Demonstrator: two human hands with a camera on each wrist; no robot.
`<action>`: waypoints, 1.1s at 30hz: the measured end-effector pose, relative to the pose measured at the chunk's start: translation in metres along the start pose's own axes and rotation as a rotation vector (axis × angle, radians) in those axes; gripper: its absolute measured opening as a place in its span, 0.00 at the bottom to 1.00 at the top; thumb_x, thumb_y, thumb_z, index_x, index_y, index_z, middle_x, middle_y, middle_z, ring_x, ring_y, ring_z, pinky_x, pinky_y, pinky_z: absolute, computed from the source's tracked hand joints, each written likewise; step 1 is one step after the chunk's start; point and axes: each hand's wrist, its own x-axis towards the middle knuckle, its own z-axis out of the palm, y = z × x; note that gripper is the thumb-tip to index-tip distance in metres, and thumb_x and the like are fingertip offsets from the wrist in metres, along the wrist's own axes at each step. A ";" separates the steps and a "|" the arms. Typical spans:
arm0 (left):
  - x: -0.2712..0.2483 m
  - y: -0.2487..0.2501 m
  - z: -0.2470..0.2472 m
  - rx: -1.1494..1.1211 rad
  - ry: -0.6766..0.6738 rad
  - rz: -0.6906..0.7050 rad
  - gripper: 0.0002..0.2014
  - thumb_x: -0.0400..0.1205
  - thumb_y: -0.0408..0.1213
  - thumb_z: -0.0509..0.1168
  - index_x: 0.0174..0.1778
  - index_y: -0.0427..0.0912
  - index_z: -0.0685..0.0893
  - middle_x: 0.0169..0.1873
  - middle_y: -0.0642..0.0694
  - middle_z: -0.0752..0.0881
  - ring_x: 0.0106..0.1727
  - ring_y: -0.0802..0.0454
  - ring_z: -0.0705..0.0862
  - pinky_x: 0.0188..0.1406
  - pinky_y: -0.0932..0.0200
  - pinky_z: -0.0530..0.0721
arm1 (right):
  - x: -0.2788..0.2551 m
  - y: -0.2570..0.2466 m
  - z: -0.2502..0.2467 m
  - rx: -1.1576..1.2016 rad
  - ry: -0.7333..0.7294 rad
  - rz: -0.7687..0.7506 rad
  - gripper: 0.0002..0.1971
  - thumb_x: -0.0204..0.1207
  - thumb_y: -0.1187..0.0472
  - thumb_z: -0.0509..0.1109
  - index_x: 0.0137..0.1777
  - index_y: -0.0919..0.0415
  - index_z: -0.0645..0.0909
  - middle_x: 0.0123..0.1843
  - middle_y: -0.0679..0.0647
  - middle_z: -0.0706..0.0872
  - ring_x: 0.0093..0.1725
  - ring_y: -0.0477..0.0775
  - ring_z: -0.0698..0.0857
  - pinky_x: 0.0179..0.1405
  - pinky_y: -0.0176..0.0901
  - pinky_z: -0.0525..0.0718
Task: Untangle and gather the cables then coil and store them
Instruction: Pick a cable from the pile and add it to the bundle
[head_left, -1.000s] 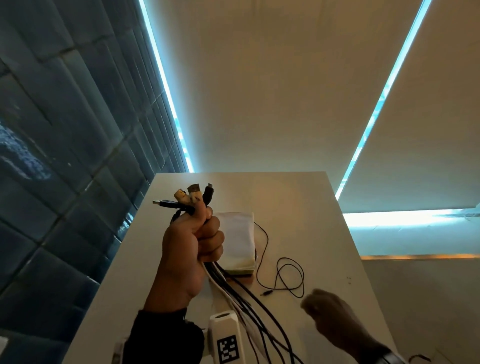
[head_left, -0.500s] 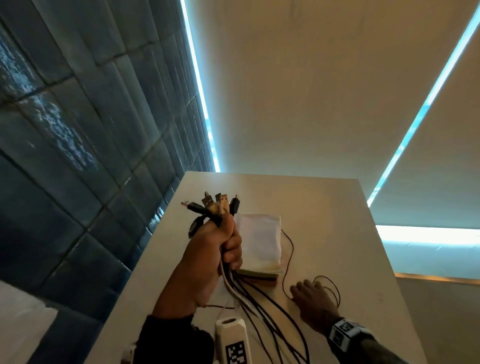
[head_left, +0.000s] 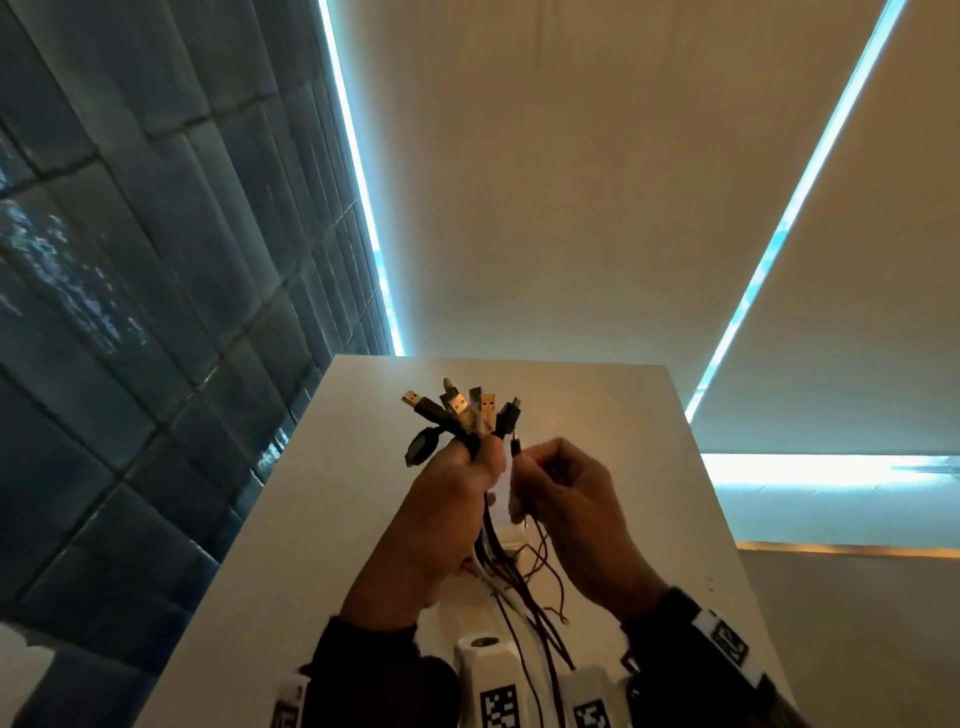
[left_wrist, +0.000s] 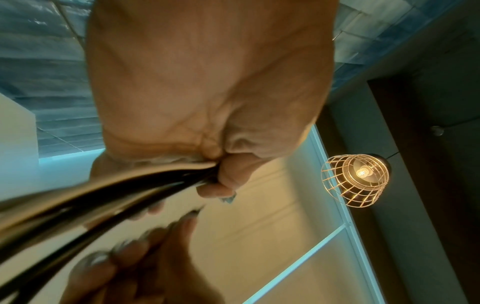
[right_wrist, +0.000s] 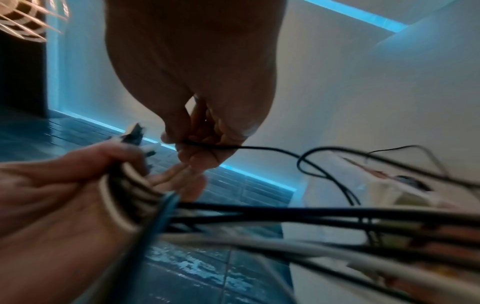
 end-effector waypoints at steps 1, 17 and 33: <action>-0.001 0.002 0.003 0.005 -0.022 0.004 0.17 0.83 0.56 0.57 0.63 0.55 0.80 0.66 0.48 0.82 0.66 0.50 0.80 0.70 0.39 0.75 | 0.000 -0.007 0.007 0.030 -0.007 -0.023 0.11 0.78 0.64 0.69 0.47 0.75 0.77 0.36 0.62 0.83 0.31 0.54 0.81 0.30 0.42 0.83; -0.006 0.011 0.013 -0.135 0.134 0.164 0.14 0.88 0.44 0.53 0.62 0.46 0.81 0.57 0.49 0.87 0.61 0.52 0.84 0.57 0.61 0.82 | -0.007 -0.032 0.026 -0.010 0.014 -0.122 0.07 0.75 0.72 0.71 0.44 0.70 0.74 0.41 0.56 0.89 0.36 0.53 0.87 0.35 0.41 0.87; 0.000 0.013 0.000 -0.469 0.154 0.274 0.14 0.89 0.38 0.51 0.36 0.43 0.69 0.24 0.54 0.69 0.23 0.60 0.62 0.24 0.63 0.61 | -0.016 -0.011 -0.006 -0.196 -0.349 0.089 0.09 0.81 0.62 0.66 0.47 0.64 0.87 0.32 0.49 0.82 0.30 0.46 0.74 0.31 0.35 0.73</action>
